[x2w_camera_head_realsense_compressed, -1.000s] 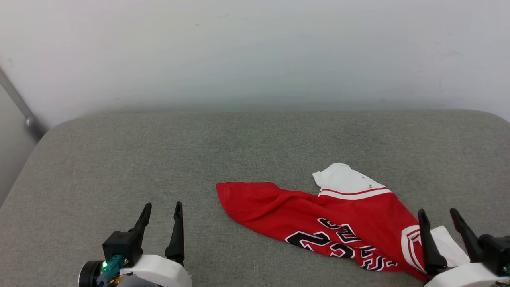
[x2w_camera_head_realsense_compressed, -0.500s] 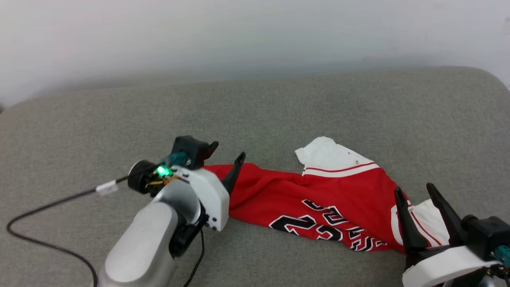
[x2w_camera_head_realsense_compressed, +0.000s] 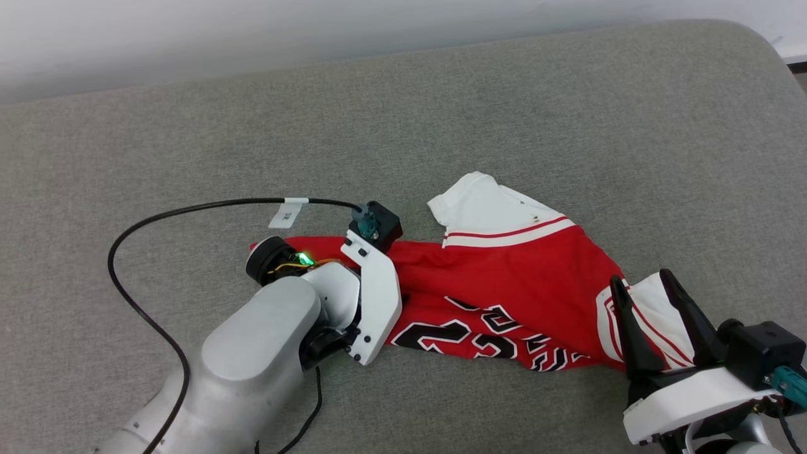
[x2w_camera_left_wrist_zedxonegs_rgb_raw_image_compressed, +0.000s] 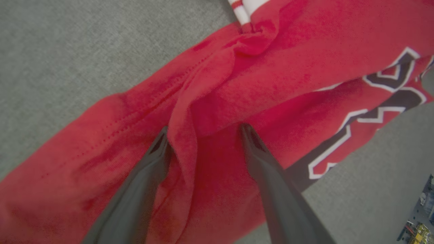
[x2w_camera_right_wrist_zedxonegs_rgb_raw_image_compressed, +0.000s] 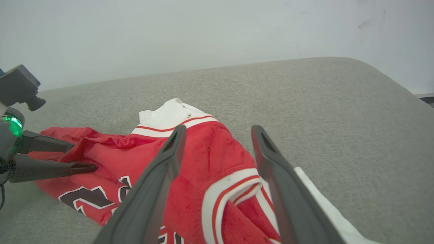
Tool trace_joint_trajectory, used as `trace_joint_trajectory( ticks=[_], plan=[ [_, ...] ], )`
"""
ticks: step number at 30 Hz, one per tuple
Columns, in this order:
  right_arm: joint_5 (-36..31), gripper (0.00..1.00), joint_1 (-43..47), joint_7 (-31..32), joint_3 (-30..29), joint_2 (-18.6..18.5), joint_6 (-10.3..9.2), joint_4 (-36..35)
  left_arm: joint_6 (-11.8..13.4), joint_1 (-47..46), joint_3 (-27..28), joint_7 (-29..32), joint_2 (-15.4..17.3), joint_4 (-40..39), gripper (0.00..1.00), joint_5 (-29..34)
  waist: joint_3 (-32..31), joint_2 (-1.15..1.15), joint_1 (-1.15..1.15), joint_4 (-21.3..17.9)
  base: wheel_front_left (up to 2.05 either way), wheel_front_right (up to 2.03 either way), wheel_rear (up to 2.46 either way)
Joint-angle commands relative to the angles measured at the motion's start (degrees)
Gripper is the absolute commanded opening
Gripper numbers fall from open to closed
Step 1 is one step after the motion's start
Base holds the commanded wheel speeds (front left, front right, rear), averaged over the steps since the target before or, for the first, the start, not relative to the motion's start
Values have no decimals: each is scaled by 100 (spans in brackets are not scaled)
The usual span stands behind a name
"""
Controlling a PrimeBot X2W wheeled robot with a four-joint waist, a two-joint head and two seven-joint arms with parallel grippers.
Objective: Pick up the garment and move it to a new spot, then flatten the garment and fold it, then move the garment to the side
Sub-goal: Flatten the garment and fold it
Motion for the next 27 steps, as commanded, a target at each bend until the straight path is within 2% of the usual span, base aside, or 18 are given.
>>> trace_joint_trajectory(
  ticks=[1,4,5,6,7,12,18,23,27],
  plan=[
    [11,100,-36,-45,14,8,-4,45,8,-55,-190,202,67,153,100,-122,20,0,-1,-56,0,0,0],
    [58,100,-49,-91,7,9,-4,118,7,4,-620,594,153,486,100,-402,25,0,-1,-93,0,0,0],
    [72,100,-57,-103,0,9,-4,131,6,20,-722,663,153,564,45,-480,29,0,-1,-102,0,0,0],
    [97,100,-62,-118,-7,9,-4,152,6,3,-812,665,150,619,6,-522,31,0,-1,-106,0,0,0],
    [95,100,-67,-129,-20,8,-4,165,6,-11,-863,616,145,675,0,-570,28,0,-1,-106,0,0,0],
    [44,100,-1,-108,-112,8,-4,186,30,-326,-740,-154,117,917,0,-467,-104,0,-1,10,0,0,0],
    [-102,100,155,37,-211,7,-4,112,237,-224,-380,-1094,223,764,0,-525,-551,0,-1,366,0,0,0],
    [-187,100,351,205,-310,8,-4,4,603,529,-145,-1527,627,177,0,-707,-963,0,-1,746,0,0,0],
    [-238,100,535,330,-363,7,-4,-64,1118,1562,55,-1634,1052,-512,0,-1020,-1233,0,-1,986,0,0,0]
  ],
)
